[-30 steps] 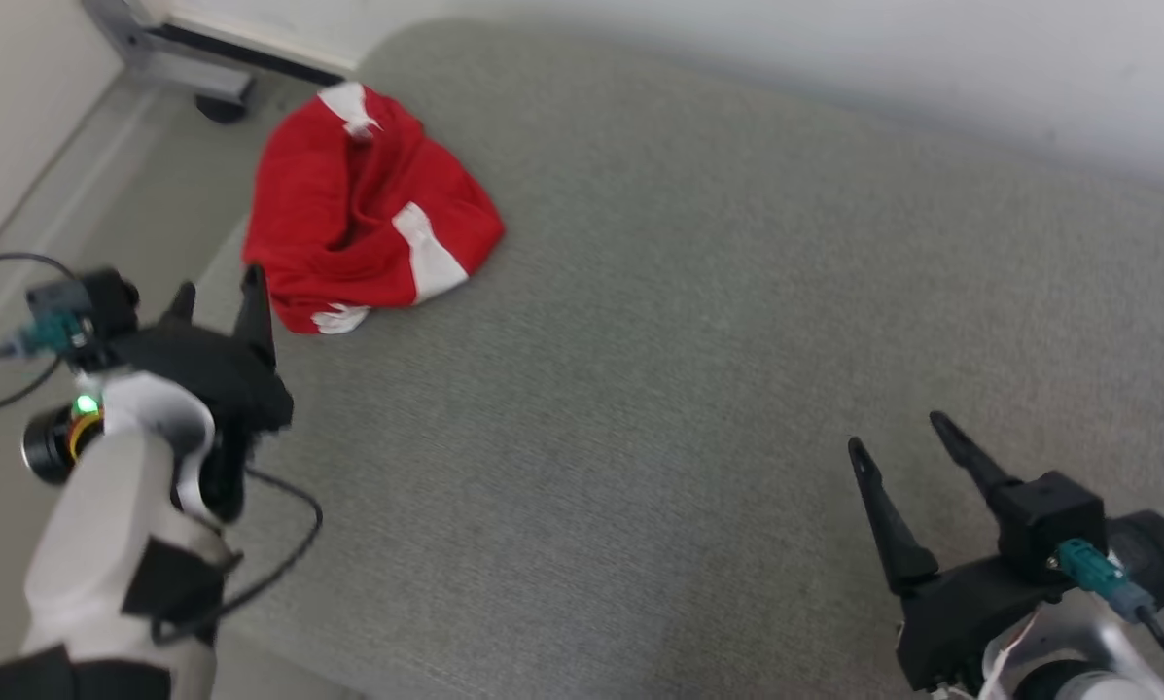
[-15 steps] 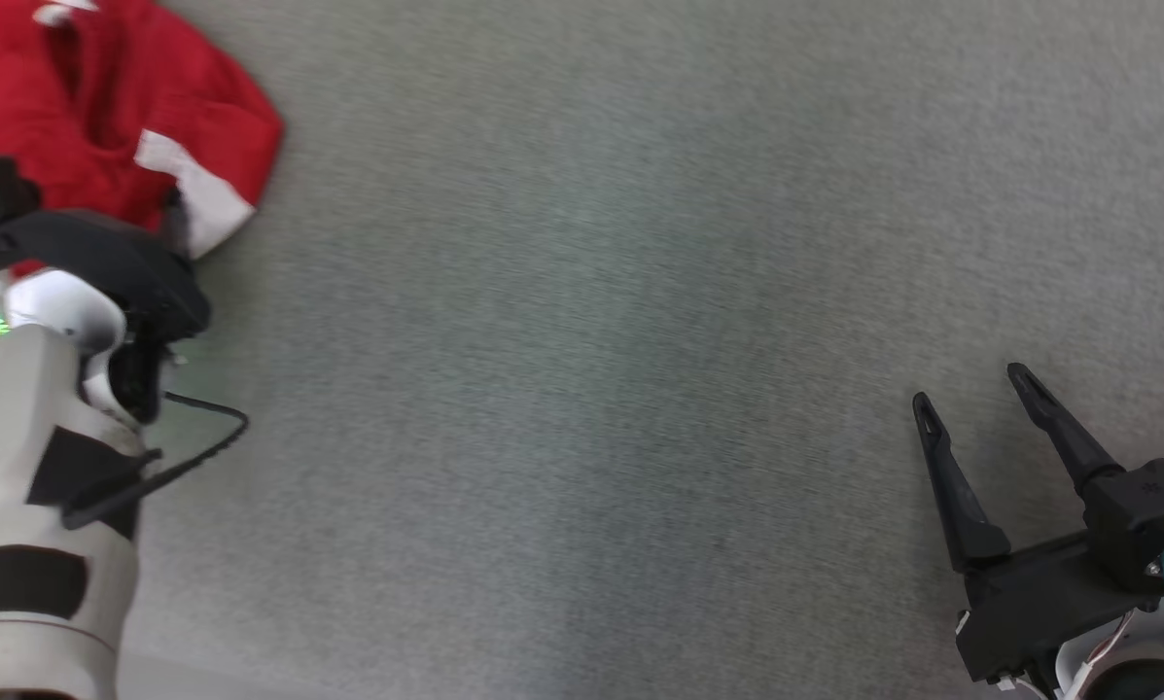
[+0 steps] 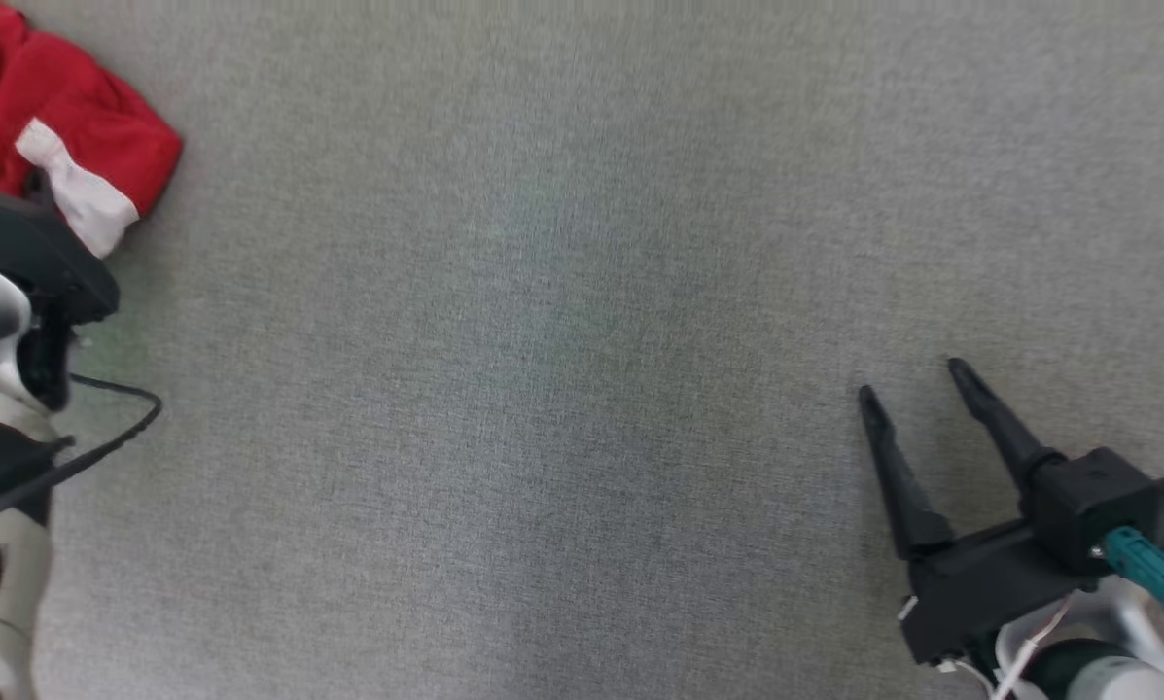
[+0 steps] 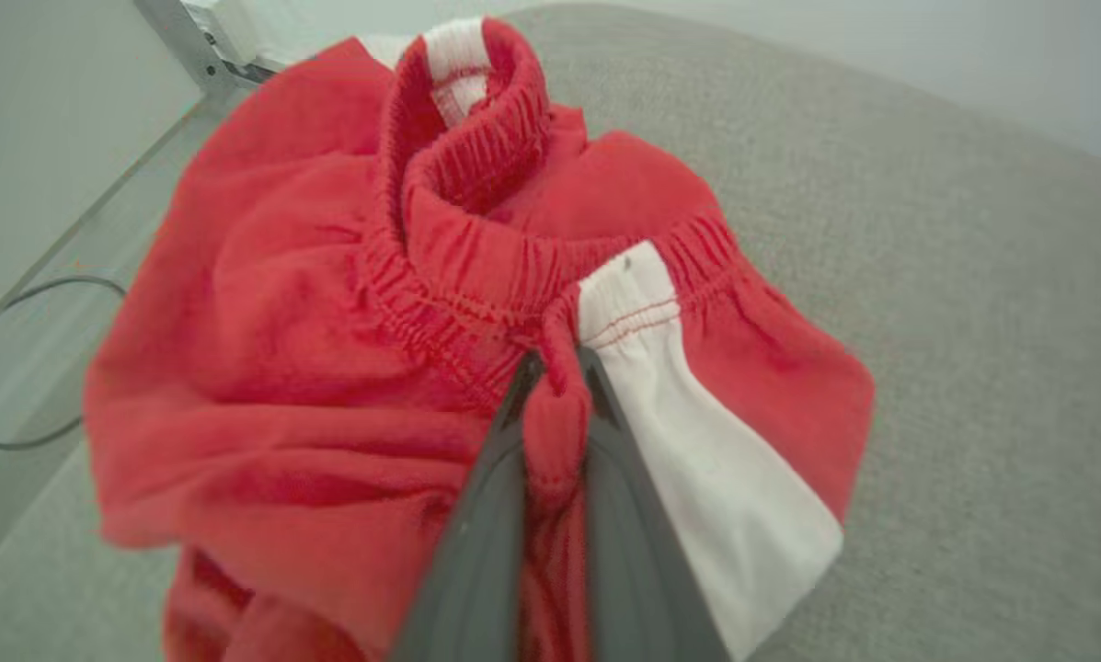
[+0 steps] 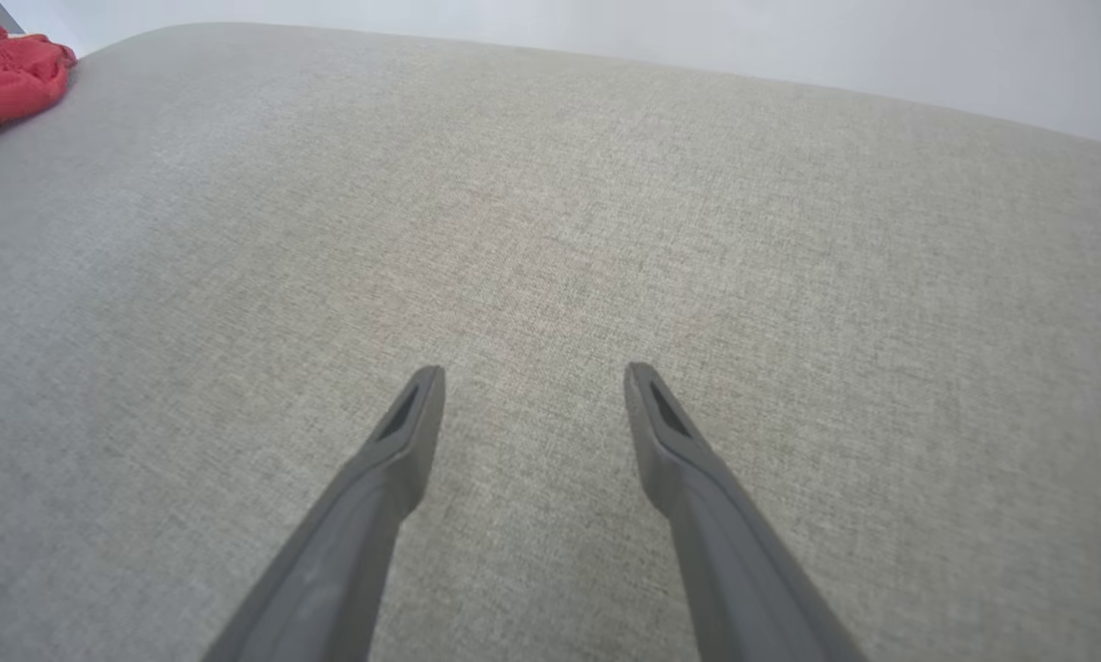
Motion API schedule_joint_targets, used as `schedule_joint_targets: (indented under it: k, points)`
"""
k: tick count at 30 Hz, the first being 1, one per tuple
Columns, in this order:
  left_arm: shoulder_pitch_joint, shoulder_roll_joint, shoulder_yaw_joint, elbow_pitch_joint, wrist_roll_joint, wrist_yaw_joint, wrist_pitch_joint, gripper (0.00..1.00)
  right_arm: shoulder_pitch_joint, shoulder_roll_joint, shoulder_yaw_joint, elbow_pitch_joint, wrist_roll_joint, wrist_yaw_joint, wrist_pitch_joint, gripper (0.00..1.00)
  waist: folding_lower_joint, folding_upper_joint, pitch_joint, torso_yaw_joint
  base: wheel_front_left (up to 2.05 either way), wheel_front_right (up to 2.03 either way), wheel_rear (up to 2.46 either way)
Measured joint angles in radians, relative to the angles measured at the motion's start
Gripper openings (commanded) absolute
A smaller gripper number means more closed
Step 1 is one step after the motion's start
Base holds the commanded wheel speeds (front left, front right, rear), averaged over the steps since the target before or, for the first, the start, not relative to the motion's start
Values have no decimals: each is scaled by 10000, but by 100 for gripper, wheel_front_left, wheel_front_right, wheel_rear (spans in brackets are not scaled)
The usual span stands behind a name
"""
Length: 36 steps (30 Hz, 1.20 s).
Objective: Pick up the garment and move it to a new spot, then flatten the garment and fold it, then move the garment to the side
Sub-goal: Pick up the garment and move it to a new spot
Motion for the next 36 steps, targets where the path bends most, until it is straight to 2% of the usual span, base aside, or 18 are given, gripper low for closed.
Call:
schedule_joint_targets:
  k: [7,12,16,20,24,29,36]
  points:
    - [-467,744,-924,-723,771,-378,90,0,-161,598,228,1381,207,0,-890,100,-2,0,-1083,-114,0,0,0]
    - [-963,865,-1728,-1693,1181,-550,577,0,-129,959,111,2211,303,0,-1538,100,-3,-1,-2061,-234,0,0,0]
    - [-1268,558,-2531,-3070,1183,-606,1114,0,267,1181,-102,2782,359,0,-1910,100,-3,-1,-3115,-413,0,0,0]
    - [-1243,119,-3147,-4479,385,-625,1503,0,543,1267,-280,2964,362,0,-2029,100,-4,-2,-3899,-658,0,0,0]
    - [-872,-100,-3816,-6117,-529,-623,1847,0,681,1313,-307,3016,362,0,-2038,100,-5,-2,-4564,-1255,0,0,0]
    - [-287,-472,-4466,-7310,-669,-621,1879,0,735,1327,-261,2926,360,0,-1998,100,-5,-3,-4924,-2088,0,0,0]
    - [1088,-957,-4857,-7935,-541,54,1565,0,800,1335,-27,2826,499,0,-1942,100,-3,-3,-5038,-3352,0,0,0]
